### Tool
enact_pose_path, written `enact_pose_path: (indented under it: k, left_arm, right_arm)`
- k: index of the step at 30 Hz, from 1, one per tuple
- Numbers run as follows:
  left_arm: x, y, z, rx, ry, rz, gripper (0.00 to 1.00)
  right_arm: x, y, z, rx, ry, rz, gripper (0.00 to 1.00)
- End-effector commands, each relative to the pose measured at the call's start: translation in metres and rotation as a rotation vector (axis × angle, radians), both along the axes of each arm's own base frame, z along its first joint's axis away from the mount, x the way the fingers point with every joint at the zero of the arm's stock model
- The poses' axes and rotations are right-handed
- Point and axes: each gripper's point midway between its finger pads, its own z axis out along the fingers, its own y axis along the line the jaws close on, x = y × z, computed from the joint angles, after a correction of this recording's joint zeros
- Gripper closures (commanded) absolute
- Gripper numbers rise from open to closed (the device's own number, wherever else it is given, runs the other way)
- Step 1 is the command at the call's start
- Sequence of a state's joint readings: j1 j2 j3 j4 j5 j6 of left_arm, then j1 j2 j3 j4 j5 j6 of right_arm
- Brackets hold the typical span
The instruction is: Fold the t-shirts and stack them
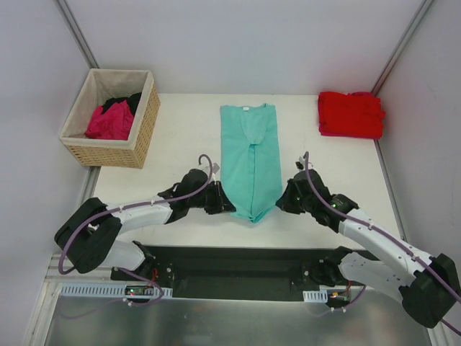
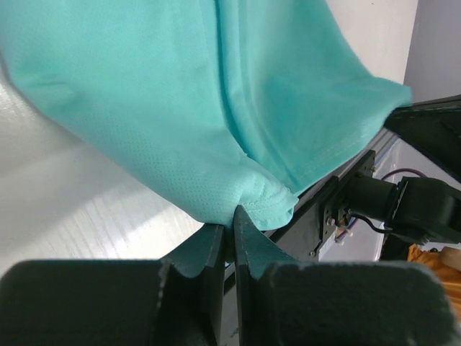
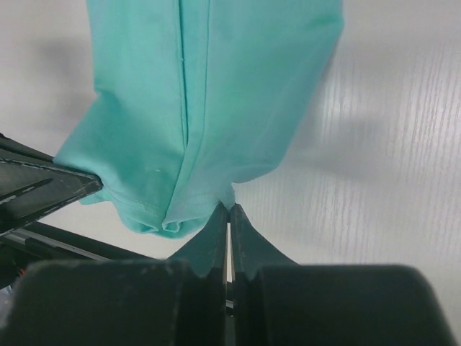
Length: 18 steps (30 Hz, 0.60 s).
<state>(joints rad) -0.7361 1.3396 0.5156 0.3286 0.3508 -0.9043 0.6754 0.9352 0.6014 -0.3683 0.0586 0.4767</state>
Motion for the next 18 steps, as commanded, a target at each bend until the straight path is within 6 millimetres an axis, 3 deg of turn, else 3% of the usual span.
enact_pose_path:
  k: [1, 7, 16, 18]
  left_arm:
    - [0.013, 0.000, 0.003, 0.009, -0.010, -0.001, 0.94]
    - [0.038, 0.013, 0.014, -0.009, -0.024, 0.054, 0.95]
    - [0.093, 0.021, 0.065, -0.067, -0.110, 0.110, 0.94]
    - [0.100, 0.019, 0.068, -0.069, -0.106, 0.106, 0.94]
  right_arm:
    - [0.022, -0.001, 0.025, -0.035, -0.076, -0.013, 0.99]
    - [0.045, 0.002, 0.045, -0.047, -0.115, -0.015, 0.99]
    - [0.070, 0.003, 0.044, -0.064, -0.106, -0.027, 0.99]
    - [0.074, 0.004, 0.041, -0.061, -0.098, -0.034, 0.99]
